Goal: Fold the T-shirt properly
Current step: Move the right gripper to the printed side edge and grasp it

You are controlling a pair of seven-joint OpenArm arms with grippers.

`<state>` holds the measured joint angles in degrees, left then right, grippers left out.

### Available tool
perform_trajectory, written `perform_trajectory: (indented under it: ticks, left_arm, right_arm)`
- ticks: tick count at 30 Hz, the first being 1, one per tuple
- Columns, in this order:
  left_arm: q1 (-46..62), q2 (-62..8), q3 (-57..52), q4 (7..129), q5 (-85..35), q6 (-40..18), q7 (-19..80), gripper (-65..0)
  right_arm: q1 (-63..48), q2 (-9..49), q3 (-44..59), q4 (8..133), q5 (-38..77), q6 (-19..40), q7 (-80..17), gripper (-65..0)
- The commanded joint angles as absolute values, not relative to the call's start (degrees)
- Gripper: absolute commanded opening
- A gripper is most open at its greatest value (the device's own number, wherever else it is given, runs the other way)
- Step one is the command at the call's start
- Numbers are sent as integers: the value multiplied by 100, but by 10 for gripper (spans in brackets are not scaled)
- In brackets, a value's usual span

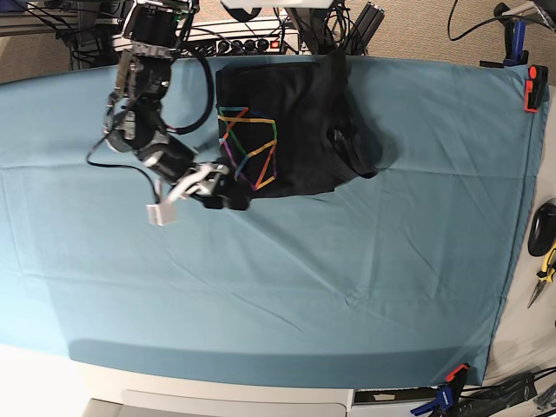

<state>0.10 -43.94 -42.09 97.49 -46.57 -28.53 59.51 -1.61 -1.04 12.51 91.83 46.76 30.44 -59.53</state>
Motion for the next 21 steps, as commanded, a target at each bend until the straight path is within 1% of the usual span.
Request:
perform_trajectory:
  ticks: [1, 5, 9, 13, 17, 21]
  left_arm:
    - [-78, -4554, -4261, 9824, -4718, -2856, 5826, -410]
    - [-78, -4554, -4261, 9824, -4718, -2856, 5843, -410]
    - [-78, -4554, -4261, 9824, -4718, -2856, 5859, -410]
    - [-78, -4554, -4261, 9824, -4720, -2853, 5861, -410]
    - [-78, -4554, -4263, 9824, -4722, -2851, 5865, -410]
    - [-78, -4554, -4261, 9824, -4724, -2851, 5867, -410]
  right_arm:
    - [-80, -123, 1177, 9275, 4737, 3039, -5839, -253]
    - [-80, -141, 1094, 9275, 4528, 2882, -5798, -253]
    - [-82, -141, 1299, 9275, 4366, 2709, -5795, -253]
    - [-82, -141, 1529, 9275, 4366, 2696, -5804, -254]
    - [-82, -128, 1533, 9275, 4368, 2698, -5808, -260]
    - [-82, -130, 1533, 9275, 4368, 2696, -5835, -342]
